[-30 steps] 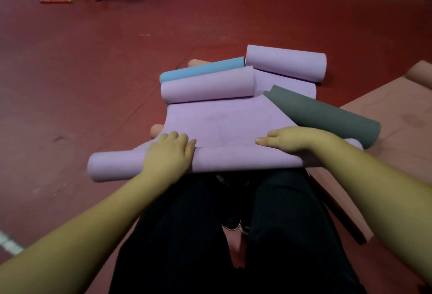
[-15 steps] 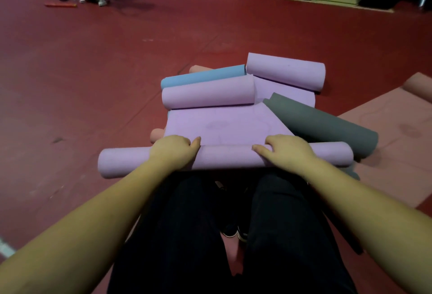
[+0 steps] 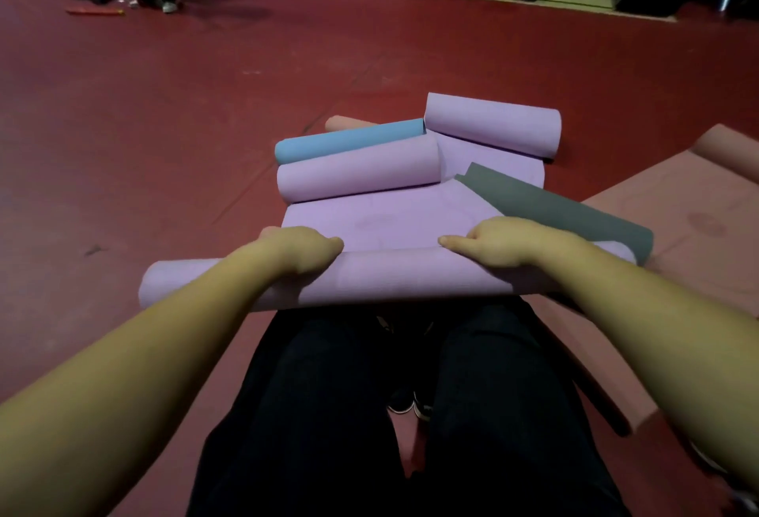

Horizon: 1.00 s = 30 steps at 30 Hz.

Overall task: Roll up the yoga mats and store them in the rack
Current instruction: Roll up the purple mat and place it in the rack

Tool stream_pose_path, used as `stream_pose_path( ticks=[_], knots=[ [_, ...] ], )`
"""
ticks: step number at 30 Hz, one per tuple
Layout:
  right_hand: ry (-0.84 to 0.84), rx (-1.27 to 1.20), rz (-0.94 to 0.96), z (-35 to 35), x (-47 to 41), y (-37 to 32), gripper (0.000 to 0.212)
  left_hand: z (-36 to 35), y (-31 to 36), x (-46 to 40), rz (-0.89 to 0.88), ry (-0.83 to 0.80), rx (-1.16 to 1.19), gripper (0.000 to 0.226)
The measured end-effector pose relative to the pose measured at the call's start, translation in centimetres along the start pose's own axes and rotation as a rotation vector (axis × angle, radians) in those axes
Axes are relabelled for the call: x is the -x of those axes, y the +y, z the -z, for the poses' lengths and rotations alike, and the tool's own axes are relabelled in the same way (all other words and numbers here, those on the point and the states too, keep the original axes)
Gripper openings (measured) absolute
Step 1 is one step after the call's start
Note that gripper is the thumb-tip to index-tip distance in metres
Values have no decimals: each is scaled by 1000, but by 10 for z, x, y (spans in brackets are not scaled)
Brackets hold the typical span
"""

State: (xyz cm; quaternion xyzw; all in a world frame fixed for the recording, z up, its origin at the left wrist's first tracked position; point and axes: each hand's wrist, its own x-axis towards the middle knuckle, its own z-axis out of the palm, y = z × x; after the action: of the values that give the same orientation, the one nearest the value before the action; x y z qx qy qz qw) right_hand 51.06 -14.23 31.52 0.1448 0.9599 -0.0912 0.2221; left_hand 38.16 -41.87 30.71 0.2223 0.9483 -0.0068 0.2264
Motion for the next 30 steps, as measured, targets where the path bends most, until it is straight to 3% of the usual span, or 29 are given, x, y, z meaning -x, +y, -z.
stream_pose_path(
  ticks=[4, 7, 9, 15, 17, 20, 23, 30],
  knots=[
    [-97, -60, -56, -7, -5, -7, 93, -15, 9, 19, 2, 155, -6, 48],
    [-179, -85, -70, -3, -12, -10, 91, -38, 4, 24, -57, 395, -36, 58],
    [-226, -91, -70, 0, -16, -11, 90, -55, 5, 32, -103, 435, -135, 68],
    [-202, -97, -89, -3, -31, -7, 94, -62, 5, 25, -96, 591, -51, 60],
    [-107, -85, -22, -9, -31, -6, 80, -53, 9, 21, -86, 551, -88, 64],
    [219, 11, 76, -17, -27, -7, 53, -42, 11, 8, -67, 468, -67, 60],
    [409, 13, 45, -25, -15, -10, 56, -30, 12, 0, -43, 313, -35, 62],
    [517, 138, 17, -57, 3, -15, 62, -6, 16, -11, 30, 18, 46, 61]
  ],
)
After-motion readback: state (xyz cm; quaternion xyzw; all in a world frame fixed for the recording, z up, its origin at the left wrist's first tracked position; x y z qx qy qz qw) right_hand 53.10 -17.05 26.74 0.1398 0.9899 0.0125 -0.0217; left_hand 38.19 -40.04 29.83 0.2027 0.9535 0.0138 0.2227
